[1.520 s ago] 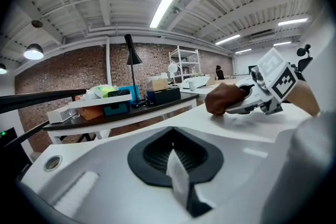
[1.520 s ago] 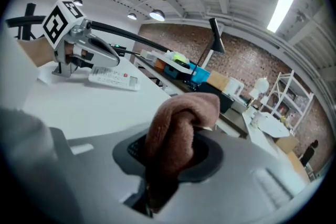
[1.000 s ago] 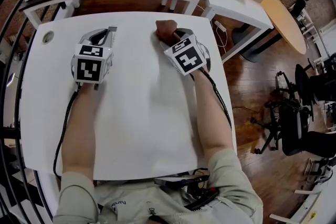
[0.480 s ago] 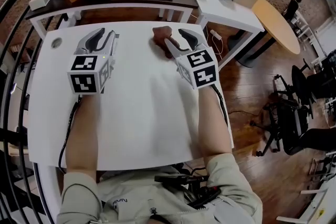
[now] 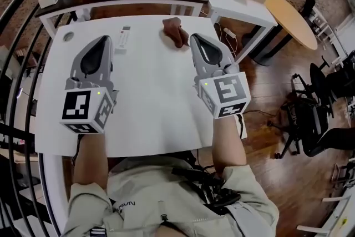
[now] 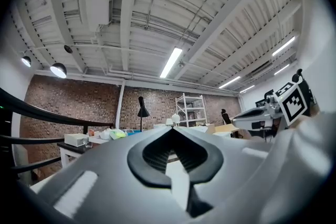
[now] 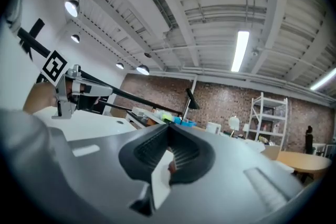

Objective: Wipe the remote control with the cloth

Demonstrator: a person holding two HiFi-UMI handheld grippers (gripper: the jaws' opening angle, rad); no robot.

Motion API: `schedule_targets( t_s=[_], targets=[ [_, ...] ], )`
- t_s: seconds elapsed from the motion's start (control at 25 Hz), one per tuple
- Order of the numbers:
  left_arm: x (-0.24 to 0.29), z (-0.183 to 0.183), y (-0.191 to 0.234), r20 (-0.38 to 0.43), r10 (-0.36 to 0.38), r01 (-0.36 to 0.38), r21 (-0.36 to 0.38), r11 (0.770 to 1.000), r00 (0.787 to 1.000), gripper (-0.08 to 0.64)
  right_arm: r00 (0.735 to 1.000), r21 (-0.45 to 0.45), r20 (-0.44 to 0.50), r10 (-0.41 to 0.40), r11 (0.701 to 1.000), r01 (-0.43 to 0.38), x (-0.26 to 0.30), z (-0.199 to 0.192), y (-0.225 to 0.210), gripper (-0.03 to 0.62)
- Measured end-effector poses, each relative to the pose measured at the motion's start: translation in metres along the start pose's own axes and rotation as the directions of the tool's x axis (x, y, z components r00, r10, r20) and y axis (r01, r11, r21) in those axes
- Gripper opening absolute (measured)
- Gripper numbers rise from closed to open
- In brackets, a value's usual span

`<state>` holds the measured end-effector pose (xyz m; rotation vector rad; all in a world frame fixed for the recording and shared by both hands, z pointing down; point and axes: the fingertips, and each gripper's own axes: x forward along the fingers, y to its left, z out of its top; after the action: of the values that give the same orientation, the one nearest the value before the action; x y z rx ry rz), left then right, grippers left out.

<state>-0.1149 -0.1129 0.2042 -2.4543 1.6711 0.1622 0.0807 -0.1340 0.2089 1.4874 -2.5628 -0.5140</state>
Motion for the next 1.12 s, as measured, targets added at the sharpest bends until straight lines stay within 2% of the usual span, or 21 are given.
schedule_targets(
  t_s=[0.4, 0.56, 0.72, 0.96, 1.12],
  targets=[
    [-0.070, -0.039, -0.054, -0.042, -0.001, -0.002, -0.075, 0.997, 0.999, 0.003, 0.998, 0.061, 0.056, 0.009, 0.998, -0.012, -0.064, -0.015, 0.053, 0.005],
    [-0.077, -0.069, -0.061, -0.088, -0.037, 0.034, -0.032, 0.999, 0.995, 0.003, 1.000, 0.065, 0.021, 0.004, 0.998, -0.006, -0.073, -0.038, 0.067, 0.003],
    [-0.077, -0.078, -0.066, -0.095, -0.027, 0.022, -0.053, 0.998, 0.995, 0.003, 0.999, 0.071, -0.034, 0.000, 0.997, 0.003, -0.078, -0.065, 0.074, 0.003],
    [-0.078, -0.093, -0.069, -0.110, -0.051, 0.049, -0.023, 0.999, 0.993, 0.003, 1.000, 0.070, -0.022, 0.011, 0.997, -0.009, -0.078, -0.071, 0.079, 0.003],
    [-0.076, -0.086, -0.067, -0.102, -0.022, 0.012, -0.093, 0.996, 0.995, 0.003, 1.000, 0.052, -0.005, 0.021, 0.998, -0.021, -0.077, -0.066, 0.083, 0.003]
  ],
)
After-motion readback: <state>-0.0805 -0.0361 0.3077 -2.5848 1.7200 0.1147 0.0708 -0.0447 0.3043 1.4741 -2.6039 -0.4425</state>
